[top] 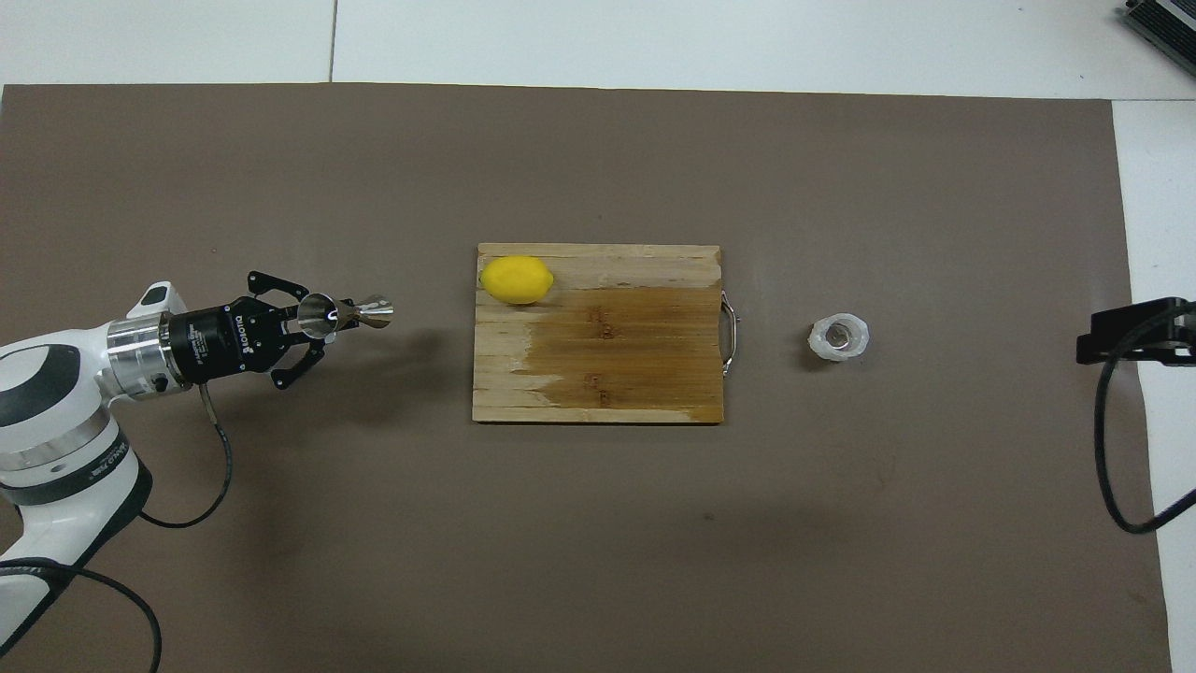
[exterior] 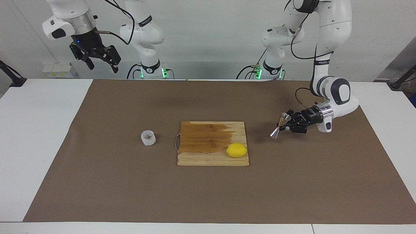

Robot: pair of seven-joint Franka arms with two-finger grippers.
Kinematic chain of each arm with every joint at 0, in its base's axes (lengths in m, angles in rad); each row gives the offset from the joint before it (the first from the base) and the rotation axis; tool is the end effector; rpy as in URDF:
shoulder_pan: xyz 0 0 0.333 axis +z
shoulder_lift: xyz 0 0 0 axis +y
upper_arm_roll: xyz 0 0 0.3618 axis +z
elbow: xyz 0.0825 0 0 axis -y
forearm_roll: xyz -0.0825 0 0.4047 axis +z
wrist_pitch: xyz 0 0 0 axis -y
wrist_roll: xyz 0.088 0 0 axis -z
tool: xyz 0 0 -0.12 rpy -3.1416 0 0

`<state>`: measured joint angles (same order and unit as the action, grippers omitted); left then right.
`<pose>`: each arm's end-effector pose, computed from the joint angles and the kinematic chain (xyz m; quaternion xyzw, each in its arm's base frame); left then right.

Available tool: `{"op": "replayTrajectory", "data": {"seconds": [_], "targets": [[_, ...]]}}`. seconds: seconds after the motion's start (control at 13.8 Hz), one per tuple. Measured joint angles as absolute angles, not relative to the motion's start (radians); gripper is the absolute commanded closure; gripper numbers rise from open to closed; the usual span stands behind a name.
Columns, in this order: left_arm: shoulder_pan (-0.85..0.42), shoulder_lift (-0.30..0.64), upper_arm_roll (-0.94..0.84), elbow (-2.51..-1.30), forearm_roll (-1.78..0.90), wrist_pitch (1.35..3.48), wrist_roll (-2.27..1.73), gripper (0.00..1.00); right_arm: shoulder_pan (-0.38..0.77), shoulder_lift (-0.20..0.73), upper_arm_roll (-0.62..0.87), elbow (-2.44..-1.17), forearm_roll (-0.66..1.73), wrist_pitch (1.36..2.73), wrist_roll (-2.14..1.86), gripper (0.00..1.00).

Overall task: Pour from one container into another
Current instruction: 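Lift the metal cup with the left gripper and carry it over the board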

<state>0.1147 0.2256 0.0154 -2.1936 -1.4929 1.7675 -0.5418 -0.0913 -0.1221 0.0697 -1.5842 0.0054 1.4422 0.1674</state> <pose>0.5658 -0.0272 0.3303 0.5458 0.5498 -0.3496 0.5268 0.5168 -0.0076 0.7062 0.9955 -0.0943 -0.0100 0.0023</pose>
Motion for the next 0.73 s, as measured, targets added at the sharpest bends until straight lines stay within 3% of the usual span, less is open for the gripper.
{"op": "replayTrajectory", "data": {"seconds": [0.44, 0.73], "targets": [[-0.074, 0.137, 0.013, -2.203, -1.590, 1.969, -0.704, 1.00, -0.091, -0.122, 0.070, -1.584, 0.005, 1.442, 0.167, 0.00], [-0.206, 0.126, 0.012, -2.204, -1.705, 2.104, -0.724, 1.00, -0.091, -0.122, 0.070, -1.584, 0.005, 1.442, 0.167, 0.00]]}}
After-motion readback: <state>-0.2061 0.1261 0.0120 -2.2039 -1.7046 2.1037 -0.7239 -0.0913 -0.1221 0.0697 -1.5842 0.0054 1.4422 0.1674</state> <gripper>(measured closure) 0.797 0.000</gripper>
